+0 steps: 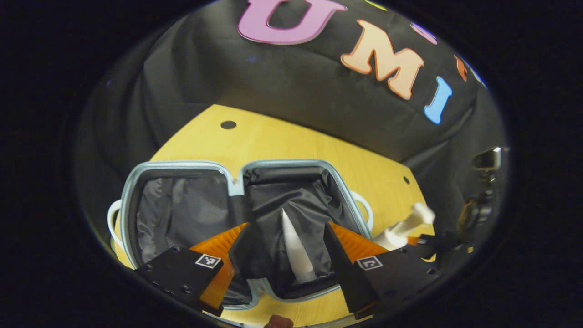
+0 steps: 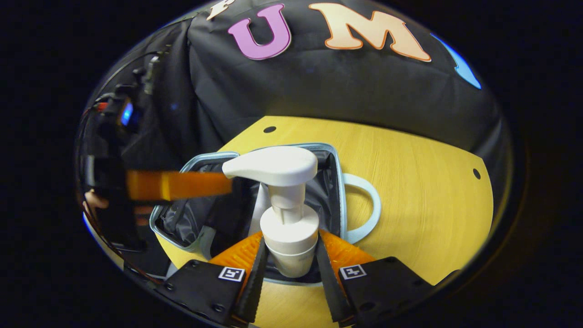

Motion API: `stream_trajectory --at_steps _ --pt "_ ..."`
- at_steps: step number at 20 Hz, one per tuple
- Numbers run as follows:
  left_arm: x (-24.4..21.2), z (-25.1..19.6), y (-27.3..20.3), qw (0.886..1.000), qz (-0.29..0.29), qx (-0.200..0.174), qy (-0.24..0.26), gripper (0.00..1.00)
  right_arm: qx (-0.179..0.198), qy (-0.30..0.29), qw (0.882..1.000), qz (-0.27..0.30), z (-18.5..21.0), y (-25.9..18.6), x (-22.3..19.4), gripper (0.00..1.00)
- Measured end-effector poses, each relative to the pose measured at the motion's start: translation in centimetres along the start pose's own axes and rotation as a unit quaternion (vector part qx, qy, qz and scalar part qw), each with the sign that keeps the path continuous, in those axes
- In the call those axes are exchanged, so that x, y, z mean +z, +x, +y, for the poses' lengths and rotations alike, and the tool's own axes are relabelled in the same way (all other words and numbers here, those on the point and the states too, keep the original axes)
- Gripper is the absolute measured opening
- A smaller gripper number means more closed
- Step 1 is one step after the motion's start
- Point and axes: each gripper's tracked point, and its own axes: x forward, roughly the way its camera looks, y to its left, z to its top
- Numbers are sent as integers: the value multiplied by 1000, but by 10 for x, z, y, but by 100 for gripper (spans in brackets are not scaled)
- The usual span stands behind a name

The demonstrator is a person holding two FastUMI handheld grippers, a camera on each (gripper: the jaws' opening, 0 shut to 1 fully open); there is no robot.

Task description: First open the suitcase, pack the skin care products into it, and then close the suitcase.

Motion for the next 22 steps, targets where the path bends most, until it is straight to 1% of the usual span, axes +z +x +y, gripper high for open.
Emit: stream_trajectory --at_steps 1,3,5,6,9,10,11,12,13,15,16,17,18,19,22 --pt "9 11 -15 1000 -15 5 -8 92 -2 3 1000 12 1 7 -6 60" --pt "23 39 -44 998 -41 22 -30 92 -3 4 999 32 0 18 -16 61" --pt "30 74 -73 995 -59 46 -59 92 -3 3 999 41 1 23 -20 59" --pt "34 94 -86 993 -70 60 -74 92 -6 9 999 40 1 29 -19 60" --pt "28 158 -126 981 -89 114 -126 92 -22 29 999 37 -6 35 -16 58" --pt "23 182 -134 977 -93 132 -141 92 -21 33 999 33 -7 35 -12 64" --pt "16 204 -139 972 -93 151 -156 92 -21 36 999 28 -7 36 -11 58" --pt "7 224 -141 967 -93 166 -169 92 -20 38 999 21 -7 35 -8 57" --pt "-3 244 -140 962 -89 182 -181 92 -20 43 999 14 -8 33 -5 68" --pt "-31 277 -134 954 -71 207 -203 92 -18 54 998 -3 -7 25 4 80" --pt "-42 290 -129 952 -59 213 -214 92 -16 60 998 -22 -7 20 13 90" --pt "-49 299 -123 948 -53 217 -225 92 -12 64 997 -43 -7 12 22 88" --pt "-55 306 -115 946 -46 215 -237 92 -8 66 996 -66 -8 2 32 90" --pt "-61 313 -111 944 -44 210 -249 92 -4 67 994 -87 -9 -11 41 97" --pt "-73 329 -97 938 -33 198 -284 92 -8 76 988 -133 -20 -47 56 98"
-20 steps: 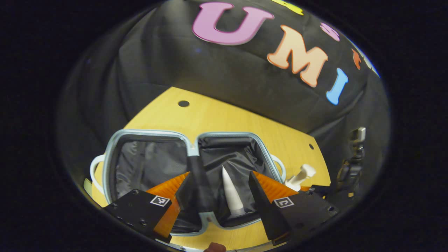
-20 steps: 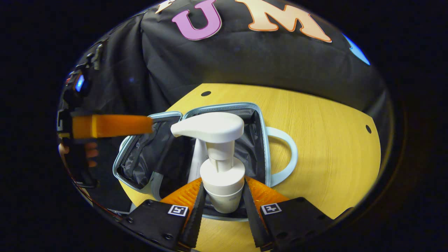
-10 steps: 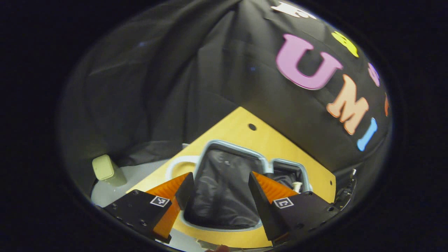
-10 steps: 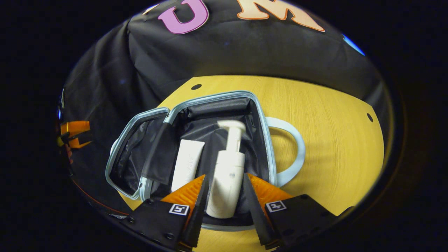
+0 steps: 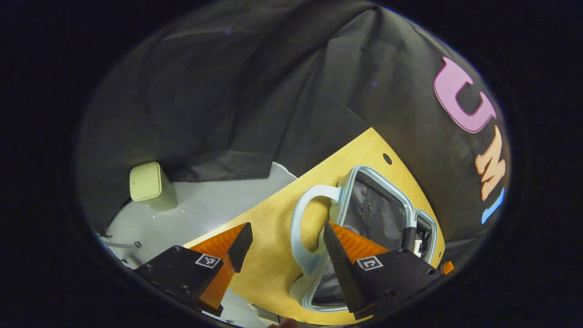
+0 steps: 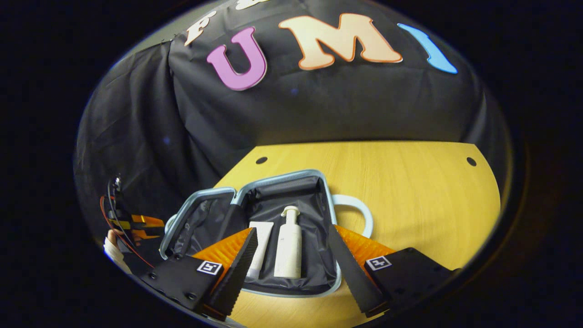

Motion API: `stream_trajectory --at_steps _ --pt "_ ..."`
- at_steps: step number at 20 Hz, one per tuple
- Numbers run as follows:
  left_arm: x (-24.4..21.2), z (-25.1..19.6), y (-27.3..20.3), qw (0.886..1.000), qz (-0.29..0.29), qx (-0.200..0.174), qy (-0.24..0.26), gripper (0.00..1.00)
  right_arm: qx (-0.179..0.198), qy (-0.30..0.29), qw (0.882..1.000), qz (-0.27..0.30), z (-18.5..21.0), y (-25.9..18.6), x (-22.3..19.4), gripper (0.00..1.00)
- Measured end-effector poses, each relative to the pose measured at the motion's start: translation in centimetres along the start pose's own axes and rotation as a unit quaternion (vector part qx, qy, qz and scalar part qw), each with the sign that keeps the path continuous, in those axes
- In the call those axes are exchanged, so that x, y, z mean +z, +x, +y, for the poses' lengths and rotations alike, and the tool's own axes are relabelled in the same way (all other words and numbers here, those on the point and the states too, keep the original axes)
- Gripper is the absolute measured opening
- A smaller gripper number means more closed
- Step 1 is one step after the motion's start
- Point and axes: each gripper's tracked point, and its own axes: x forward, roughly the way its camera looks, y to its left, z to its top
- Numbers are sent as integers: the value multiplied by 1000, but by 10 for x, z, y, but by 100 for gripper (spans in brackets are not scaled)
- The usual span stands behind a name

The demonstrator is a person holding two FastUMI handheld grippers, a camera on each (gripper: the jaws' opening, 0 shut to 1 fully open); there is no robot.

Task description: First open the suitcase, pack the skin care products into it, and then close the suitcase.

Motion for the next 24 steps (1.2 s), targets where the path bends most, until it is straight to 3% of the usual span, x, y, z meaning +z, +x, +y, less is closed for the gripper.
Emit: stream_trajectory --at_steps 5,6,8,9,10,12,19,20,24 --pt "-14 -5 27 998 26 -22 -55 90 -56 -2 997 -45 -46 -52 23 98" --pt "-15 -8 31 997 29 -29 -67 83 -69 -4 996 -48 -57 -61 24 98" --pt "-20 -14 41 994 41 -51 -86 60 -93 0 995 -46 -76 -78 22 94" --pt "-24 -16 42 993 47 -60 -92 50 -101 6 994 -47 -83 -83 21 98" --pt "-24 -19 43 992 48 -71 -98 22 -109 11 993 -48 -88 -88 20 98" --pt "-23 -22 52 991 47 -77 -103 5 -121 13 991 -50 -98 -97 19 98" --pt "-14 -34 31 994 39 -70 -69 2 -122 5 991 -49 -100 -104 15 94" --pt "-10 -36 25 995 36 -70 -65 2 -121 2 992 -48 -100 -104 15 98" --pt "18 -65 -18 996 3 -87 -34 2 -119 -6 991 -53 -101 -110 18 94"
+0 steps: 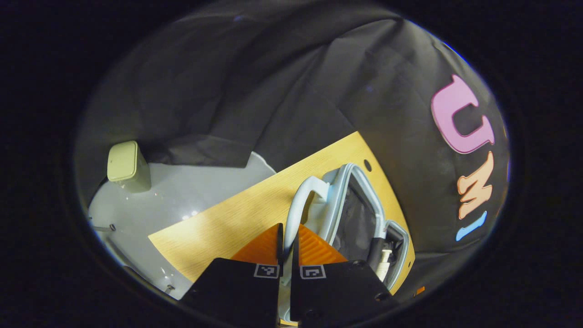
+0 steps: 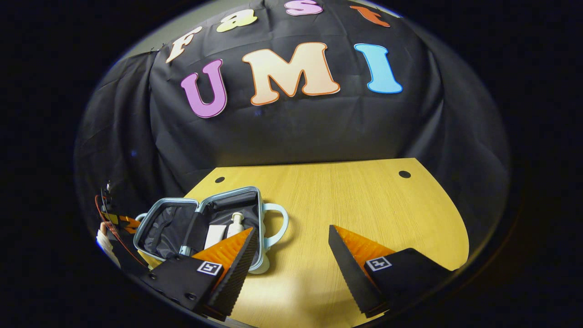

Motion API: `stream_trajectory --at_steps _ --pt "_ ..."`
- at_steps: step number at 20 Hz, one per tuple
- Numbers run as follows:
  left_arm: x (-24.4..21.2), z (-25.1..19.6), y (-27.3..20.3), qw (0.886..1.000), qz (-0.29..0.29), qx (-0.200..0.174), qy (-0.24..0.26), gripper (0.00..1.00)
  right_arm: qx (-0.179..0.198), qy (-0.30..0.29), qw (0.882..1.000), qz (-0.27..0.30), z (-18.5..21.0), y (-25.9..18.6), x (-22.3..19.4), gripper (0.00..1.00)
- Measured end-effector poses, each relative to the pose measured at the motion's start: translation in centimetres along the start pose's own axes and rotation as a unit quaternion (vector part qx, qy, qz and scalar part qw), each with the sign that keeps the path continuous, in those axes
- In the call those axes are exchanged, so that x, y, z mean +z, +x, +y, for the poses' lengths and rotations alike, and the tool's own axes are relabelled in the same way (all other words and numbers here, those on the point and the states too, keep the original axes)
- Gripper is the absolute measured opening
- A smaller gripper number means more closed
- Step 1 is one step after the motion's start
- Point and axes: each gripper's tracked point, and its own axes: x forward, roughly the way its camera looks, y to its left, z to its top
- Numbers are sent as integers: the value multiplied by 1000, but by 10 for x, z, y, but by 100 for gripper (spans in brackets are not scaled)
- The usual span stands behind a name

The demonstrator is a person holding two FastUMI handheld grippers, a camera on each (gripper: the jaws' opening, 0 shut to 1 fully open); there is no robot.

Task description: First open the suitcase, pack the skin care products into it, and then close the suitcase.

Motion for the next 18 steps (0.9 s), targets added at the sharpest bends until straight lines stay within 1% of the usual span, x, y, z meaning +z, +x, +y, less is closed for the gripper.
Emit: stream_trajectory --at_steps 1,2,3,4,5,6,7,8,9,10,12,15,16,17,18 --pt "8 -13 -10 1000 -10 -7 13 2 0 2 1000 -1 -2 -1 1 94" --pt "14 -25 -20 999 -17 -12 28 5 0 7 1000 -3 -4 -2 1 94" --pt "18 -39 -29 999 -23 -20 43 2 2 11 1000 -4 -5 -2 1 94" --pt "23 -56 -38 998 -27 -32 56 2 1 15 1000 -5 -7 -4 2 94" --pt "25 -72 -46 996 -32 -42 68 2 1 16 1000 -7 -11 -6 2 98" --pt "26 -87 -52 995 -35 -54 82 0 2 18 1000 -9 -14 -7 3 94" --pt "27 -101 -58 993 -40 -62 93 2 2 18 1000 -11 -17 -10 4 94" --pt "27 -117 -64 991 -44 -74 105 2 1 19 1000 -14 -22 -11 6 94" --pt "25 -133 -71 988 -49 -87 115 2 0 21 1000 -17 -26 -14 7 94" --pt "24 -150 -77 985 -54 -103 124 2 -1 23 1000 -21 -30 -17 10 98" --pt "18 -184 -86 979 -57 -131 143 2 -6 27 999 -28 -42 -22 14 98" --pt "2 -229 -90 971 -54 -162 170 2 -14 40 999 -35 -61 -30 15 98" --pt "-3 -246 -93 967 -52 -175 176 0 -17 44 998 -37 -67 -33 16 94" --pt "-10 -262 -95 964 -50 -189 180 2 -20 48 998 -38 -73 -35 15 98" --pt "-19 -278 -98 959 -45 -204 189 2 -23 50 998 -40 -80 -38 15 98"
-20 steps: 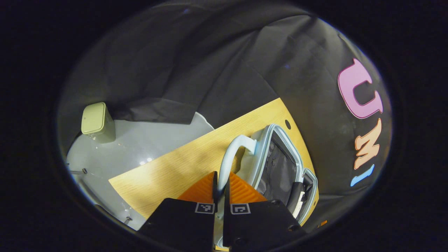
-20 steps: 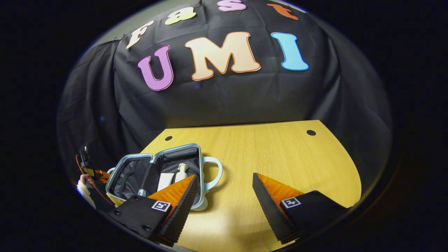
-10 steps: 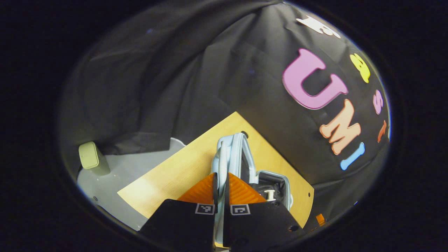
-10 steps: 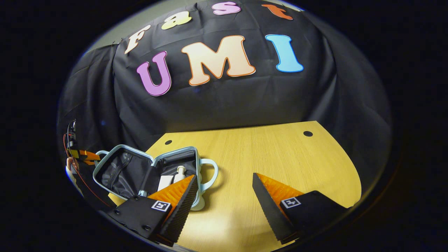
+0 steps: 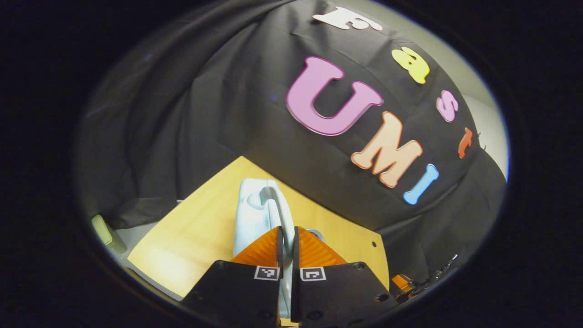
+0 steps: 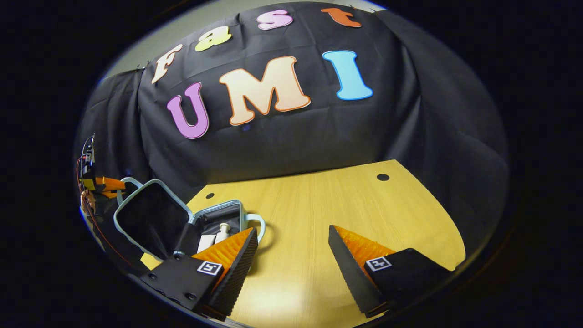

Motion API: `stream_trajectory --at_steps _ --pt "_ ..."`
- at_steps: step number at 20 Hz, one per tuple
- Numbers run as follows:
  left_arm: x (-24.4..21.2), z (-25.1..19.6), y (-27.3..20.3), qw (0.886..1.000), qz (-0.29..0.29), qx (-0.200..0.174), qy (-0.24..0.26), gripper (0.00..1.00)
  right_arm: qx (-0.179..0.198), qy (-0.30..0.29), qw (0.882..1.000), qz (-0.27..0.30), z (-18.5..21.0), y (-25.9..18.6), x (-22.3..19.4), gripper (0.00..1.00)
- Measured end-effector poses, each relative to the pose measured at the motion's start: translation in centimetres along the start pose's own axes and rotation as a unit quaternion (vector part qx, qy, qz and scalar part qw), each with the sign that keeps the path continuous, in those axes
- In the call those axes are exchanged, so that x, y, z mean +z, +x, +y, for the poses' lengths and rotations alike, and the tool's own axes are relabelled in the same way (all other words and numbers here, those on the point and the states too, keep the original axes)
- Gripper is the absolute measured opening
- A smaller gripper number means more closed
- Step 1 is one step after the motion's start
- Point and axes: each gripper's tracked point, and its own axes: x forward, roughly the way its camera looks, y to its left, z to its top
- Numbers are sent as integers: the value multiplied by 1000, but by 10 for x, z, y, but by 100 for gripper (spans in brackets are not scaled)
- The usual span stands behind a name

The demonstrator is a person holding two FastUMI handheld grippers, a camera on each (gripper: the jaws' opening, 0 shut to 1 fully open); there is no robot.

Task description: First open the suitcase, pack the skin care products into it, and then close the suitcase.

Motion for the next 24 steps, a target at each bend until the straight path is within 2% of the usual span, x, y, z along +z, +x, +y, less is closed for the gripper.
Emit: stream_trajectory --at_steps 2,3,4,6,10,14,16,18,21,22,24 --pt "-11 -30 11 1000 11 -24 12 0 -7 6 1000 -4 -13 -6 3 98" --pt "-16 -45 18 999 18 -35 19 2 -10 10 1000 -7 -18 -8 4 94" --pt "-21 -58 26 998 23 -47 25 2 -14 13 1000 -9 -25 -11 6 98" --pt "-36 -86 43 997 35 -68 31 2 -21 22 999 -13 -37 -15 7 98" --pt "-75 -133 78 991 75 -112 17 2 -37 38 998 -17 -64 -26 6 98" --pt "-130 -165 115 983 125 -132 12 3 -54 34 998 -19 -88 -36 7 98" --pt "-163 -172 137 979 154 -129 9 3 -61 33 997 -23 -99 -39 10 94" --pt "-196 -176 157 976 183 -116 16 3 -64 39 997 -24 -107 -42 11 98" --pt "-244 -173 182 970 225 -81 43 3 -66 46 996 -25 -112 -39 13 98" --pt "-257 -171 190 968 237 -67 53 3 -66 45 996 -25 -112 -39 13 94" --pt "-279 -166 200 962 258 -38 77 4 -66 42 997 -26 -114 -39 14 98"
